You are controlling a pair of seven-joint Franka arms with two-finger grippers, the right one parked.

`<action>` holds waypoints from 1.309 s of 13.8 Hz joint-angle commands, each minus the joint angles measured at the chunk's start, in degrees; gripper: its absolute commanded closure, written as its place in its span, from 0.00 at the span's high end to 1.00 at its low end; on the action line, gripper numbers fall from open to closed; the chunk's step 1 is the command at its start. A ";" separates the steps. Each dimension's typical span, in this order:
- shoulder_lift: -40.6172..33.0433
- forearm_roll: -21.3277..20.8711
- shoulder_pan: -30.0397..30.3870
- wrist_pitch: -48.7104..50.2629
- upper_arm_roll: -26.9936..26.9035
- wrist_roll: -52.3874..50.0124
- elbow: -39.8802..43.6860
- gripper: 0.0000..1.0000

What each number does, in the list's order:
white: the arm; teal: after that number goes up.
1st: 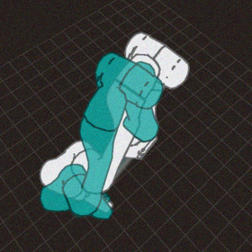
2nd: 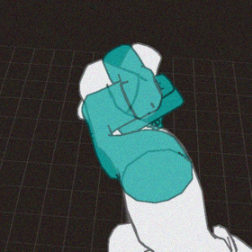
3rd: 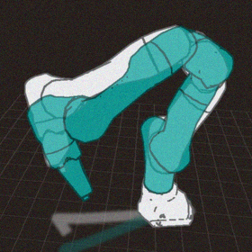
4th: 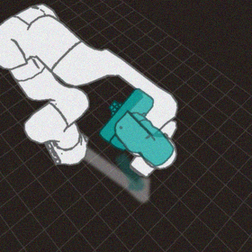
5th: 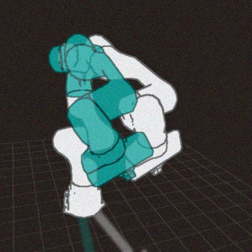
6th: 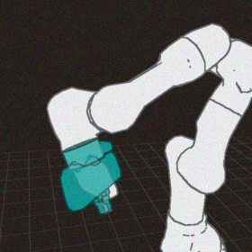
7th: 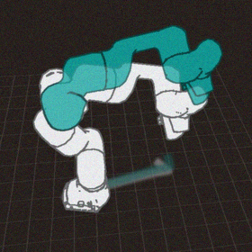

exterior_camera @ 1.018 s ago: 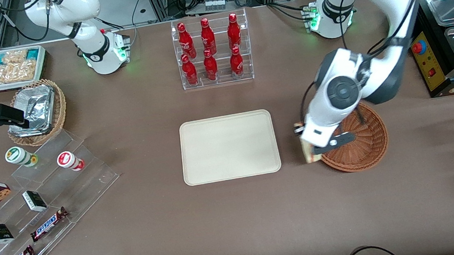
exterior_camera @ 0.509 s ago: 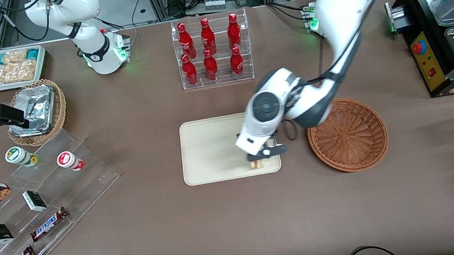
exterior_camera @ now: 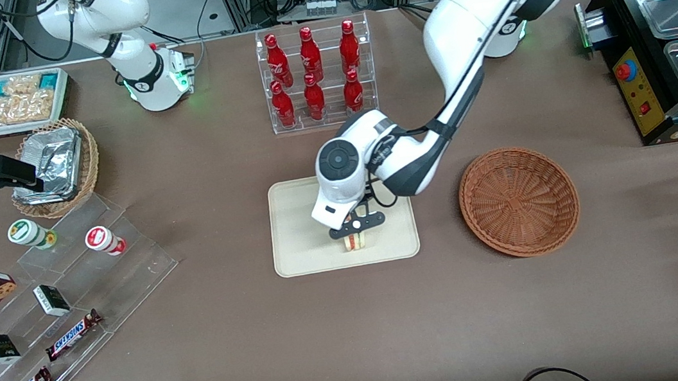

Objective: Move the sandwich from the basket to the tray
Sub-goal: 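Lift the sandwich and carry it over the cream tray, then lower the sandwich onto the tray and open the left gripper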

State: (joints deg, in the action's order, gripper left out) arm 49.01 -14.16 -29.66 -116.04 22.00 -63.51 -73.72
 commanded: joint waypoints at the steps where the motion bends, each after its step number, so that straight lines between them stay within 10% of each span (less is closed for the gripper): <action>1: 1.87 -0.52 -1.89 1.78 -0.91 -2.14 3.41 0.00; 8: 2.31 0.62 -2.69 2.22 -0.73 -2.85 2.88 0.00; 9: 2.49 0.80 -2.51 2.04 -0.73 -2.67 2.88 0.09; 10: 2.66 1.67 -2.25 1.95 -0.73 -2.32 2.97 0.65; 11: 2.58 2.29 -2.16 1.87 -0.82 -2.15 3.06 1.00; 18: -2.94 2.64 -1.19 4.40 -0.73 -2.15 3.58 1.00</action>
State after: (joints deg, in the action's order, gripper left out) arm 49.77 -12.33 -30.87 -114.65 21.61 -65.37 -70.23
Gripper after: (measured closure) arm 0.172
